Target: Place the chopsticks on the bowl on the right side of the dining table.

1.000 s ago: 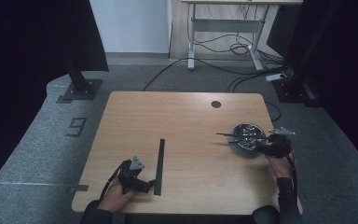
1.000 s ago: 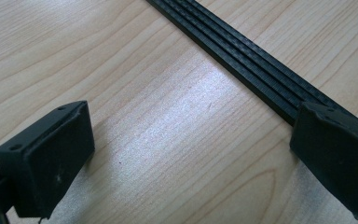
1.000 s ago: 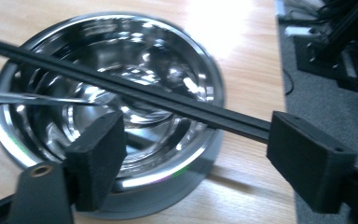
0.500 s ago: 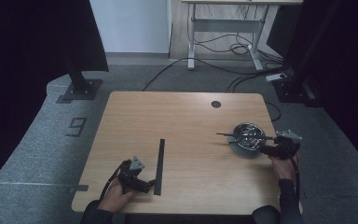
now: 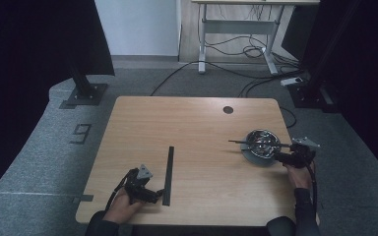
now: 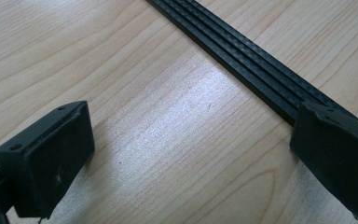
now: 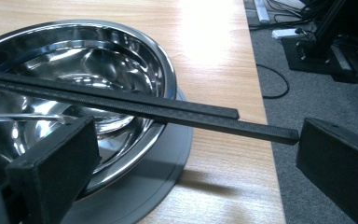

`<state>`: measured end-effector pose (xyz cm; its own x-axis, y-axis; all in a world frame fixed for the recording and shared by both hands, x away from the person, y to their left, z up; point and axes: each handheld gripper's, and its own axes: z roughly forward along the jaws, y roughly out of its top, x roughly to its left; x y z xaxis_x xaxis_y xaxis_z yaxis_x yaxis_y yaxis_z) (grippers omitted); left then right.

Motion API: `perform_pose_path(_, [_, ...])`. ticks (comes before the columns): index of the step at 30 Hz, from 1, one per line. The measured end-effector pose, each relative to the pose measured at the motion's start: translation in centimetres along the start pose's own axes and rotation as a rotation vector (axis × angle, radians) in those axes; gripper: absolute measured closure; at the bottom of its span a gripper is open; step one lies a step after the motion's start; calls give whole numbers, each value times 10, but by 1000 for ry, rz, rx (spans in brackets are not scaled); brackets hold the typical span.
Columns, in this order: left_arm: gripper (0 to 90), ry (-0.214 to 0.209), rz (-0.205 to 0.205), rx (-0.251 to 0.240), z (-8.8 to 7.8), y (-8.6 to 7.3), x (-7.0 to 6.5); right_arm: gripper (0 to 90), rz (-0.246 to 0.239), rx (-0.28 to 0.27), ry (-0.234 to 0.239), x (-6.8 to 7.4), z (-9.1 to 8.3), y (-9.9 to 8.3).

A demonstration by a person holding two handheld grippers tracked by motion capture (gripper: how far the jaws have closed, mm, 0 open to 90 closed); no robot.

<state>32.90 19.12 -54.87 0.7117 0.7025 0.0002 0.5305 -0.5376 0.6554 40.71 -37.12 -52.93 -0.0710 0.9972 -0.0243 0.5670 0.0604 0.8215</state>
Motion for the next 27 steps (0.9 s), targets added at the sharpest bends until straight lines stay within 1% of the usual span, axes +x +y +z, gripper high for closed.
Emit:
perform_pose_path(3, [0,0,0,0,0,0,0,0,-6,3,15,1,1,0])
perform_pose_path(12, [0,-1,0,0,0,0,0,36,-29,3,30,5,1,0])
perform_pose_path(19, [0,0,0,0,0,0,0,61,-57,6,36,10,1,1])
perform_pose_path(27, [0,1,-1,0,0,0,0,71,-68,8,41,14,1,1])
